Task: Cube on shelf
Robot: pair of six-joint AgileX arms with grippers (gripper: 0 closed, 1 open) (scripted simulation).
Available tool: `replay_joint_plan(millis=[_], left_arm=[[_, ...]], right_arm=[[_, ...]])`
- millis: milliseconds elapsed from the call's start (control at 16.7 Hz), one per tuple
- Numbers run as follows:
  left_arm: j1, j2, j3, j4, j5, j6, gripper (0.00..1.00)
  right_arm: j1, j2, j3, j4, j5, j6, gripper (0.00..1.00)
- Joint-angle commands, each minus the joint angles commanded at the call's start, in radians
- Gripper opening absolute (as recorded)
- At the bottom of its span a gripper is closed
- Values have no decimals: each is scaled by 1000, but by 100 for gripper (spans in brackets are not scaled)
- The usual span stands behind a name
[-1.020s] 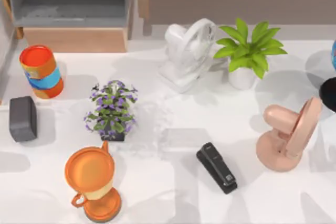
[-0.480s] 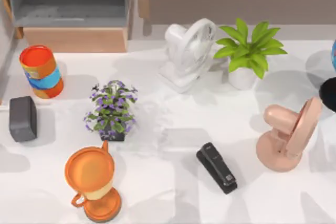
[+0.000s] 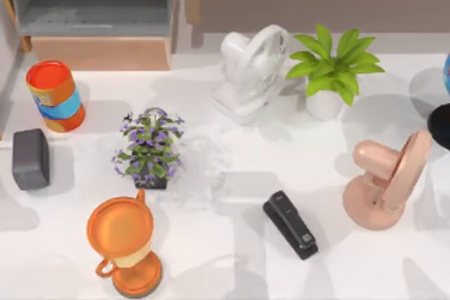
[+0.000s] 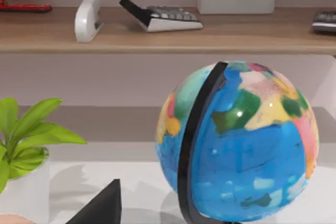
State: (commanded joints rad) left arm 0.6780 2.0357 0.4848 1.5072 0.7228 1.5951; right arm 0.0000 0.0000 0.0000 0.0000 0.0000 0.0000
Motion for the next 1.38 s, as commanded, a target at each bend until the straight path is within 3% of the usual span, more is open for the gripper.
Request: replay_joint_plan(millis=[480, 840, 1080, 1380], left_arm=[[47, -22, -60, 36, 49, 3, 100], [56, -21, -42, 11, 38, -3, 100], [124, -40, 68, -147, -23, -46, 100], [203, -61, 337, -511, -153, -170, 100]], right_arm=[[0, 0, 0, 0, 0, 0, 100], [0, 0, 0, 0, 0, 0, 100], [0, 0, 0, 0, 0, 0, 100], [0, 0, 0, 0, 0, 0, 100]])
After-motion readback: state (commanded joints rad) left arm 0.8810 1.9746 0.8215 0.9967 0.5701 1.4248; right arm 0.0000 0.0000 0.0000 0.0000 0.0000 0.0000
